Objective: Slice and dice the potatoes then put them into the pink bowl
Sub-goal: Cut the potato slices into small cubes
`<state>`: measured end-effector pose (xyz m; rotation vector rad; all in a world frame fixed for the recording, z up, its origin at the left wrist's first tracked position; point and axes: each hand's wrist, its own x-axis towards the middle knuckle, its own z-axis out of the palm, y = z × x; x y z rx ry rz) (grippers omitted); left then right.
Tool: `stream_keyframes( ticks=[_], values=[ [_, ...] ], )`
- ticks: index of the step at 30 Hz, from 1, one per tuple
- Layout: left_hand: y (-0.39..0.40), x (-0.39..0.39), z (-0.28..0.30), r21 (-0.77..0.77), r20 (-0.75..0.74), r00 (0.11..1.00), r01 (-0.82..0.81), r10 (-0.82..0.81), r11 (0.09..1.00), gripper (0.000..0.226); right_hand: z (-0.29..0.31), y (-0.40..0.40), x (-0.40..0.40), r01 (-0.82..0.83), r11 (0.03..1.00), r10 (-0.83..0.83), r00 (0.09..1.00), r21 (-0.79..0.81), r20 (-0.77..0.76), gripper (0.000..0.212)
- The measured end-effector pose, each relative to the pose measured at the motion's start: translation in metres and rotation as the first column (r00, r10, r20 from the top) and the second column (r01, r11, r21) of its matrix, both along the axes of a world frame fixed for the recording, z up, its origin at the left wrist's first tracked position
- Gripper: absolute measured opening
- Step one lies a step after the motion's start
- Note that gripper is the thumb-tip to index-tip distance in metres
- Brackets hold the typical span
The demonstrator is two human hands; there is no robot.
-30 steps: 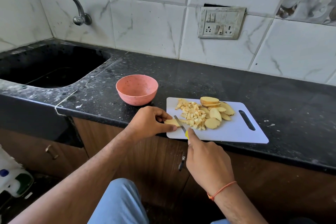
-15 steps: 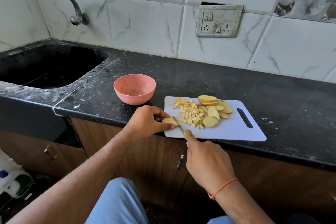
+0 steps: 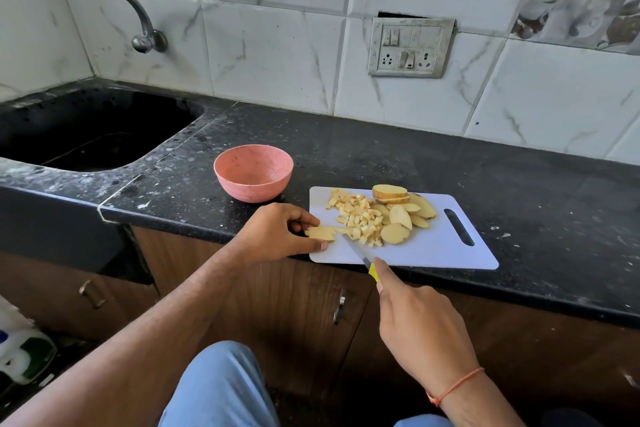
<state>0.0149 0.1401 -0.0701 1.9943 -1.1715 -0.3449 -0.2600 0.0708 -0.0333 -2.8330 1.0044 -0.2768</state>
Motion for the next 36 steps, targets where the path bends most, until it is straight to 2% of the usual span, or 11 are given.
stream_keyframes(
  ticks=[6,15,21,30,36],
  values=[
    [0.001,0.003,0.0,0.0,-0.039,0.999,-0.009,0.009,1.0,0.038,0.002,0.008,0.02,-0.047,0.998,0.042,0.994,0.045,0.099,0.055],
    [0.001,0.003,-0.001,-0.019,-0.061,0.998,-0.002,0.001,1.0,0.034,-0.001,0.013,0.049,-0.065,0.997,0.065,0.998,-0.049,-0.015,0.055],
    [0.0,0.004,-0.002,-0.017,-0.058,0.998,-0.002,0.001,1.0,0.033,-0.002,0.008,0.073,-0.081,0.996,0.079,0.996,-0.038,-0.038,0.058],
    [-0.001,0.002,-0.005,-0.011,-0.066,0.997,-0.041,0.04,0.999,0.035,-0.003,0.007,0.041,-0.119,0.992,0.118,0.992,-0.031,-0.039,0.055],
    [-0.001,0.001,-0.004,-0.009,-0.071,0.996,-0.046,0.045,0.999,0.036,0.003,0.017,0.013,-0.09,0.995,0.086,0.991,-0.037,-0.103,0.059]
  ],
)
